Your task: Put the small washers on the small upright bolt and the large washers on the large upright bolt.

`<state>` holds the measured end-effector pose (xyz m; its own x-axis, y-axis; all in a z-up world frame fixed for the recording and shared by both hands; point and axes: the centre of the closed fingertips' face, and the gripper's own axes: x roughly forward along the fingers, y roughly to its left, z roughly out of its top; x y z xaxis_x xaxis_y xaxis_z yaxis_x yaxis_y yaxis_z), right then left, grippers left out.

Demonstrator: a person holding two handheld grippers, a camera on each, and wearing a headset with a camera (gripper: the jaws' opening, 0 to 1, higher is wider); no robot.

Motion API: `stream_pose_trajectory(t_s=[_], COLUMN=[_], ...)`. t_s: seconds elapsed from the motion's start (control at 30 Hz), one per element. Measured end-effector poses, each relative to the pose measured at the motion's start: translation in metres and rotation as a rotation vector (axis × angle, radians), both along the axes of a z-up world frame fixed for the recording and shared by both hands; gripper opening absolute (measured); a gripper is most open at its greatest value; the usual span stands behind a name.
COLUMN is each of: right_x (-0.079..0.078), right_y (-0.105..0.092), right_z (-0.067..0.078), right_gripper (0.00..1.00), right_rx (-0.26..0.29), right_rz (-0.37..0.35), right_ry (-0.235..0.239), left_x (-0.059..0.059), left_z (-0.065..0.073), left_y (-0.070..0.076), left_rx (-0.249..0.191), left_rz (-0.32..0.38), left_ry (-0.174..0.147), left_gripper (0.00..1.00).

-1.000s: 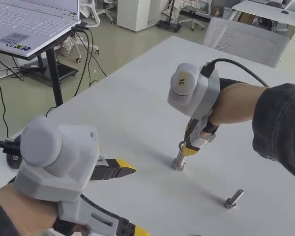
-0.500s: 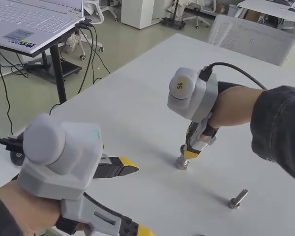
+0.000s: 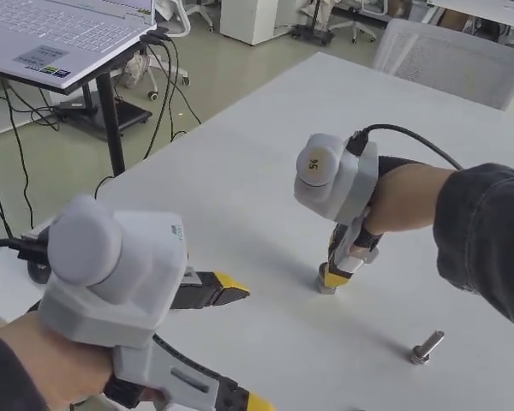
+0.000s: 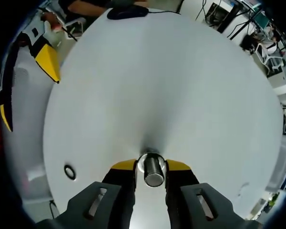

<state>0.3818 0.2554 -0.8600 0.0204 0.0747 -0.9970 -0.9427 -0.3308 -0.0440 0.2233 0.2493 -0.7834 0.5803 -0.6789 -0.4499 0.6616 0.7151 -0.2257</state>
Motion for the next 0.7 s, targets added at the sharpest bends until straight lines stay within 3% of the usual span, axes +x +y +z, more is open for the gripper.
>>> stream_pose_trajectory(t_s=[0.7], right_x=[0.0023], right_y=[0.0001], right_z=[-0.0070], right_gripper=[0.25], right_rx=[0.005], right_rz=[-0.027], right_ry=[0.023], left_x=[0.0009], left_z=[-0.0014], left_y=[0.0000], left_rx=[-0.001], left_rz=[-0.009], left_ry=[0.016], left_gripper=[0.86])
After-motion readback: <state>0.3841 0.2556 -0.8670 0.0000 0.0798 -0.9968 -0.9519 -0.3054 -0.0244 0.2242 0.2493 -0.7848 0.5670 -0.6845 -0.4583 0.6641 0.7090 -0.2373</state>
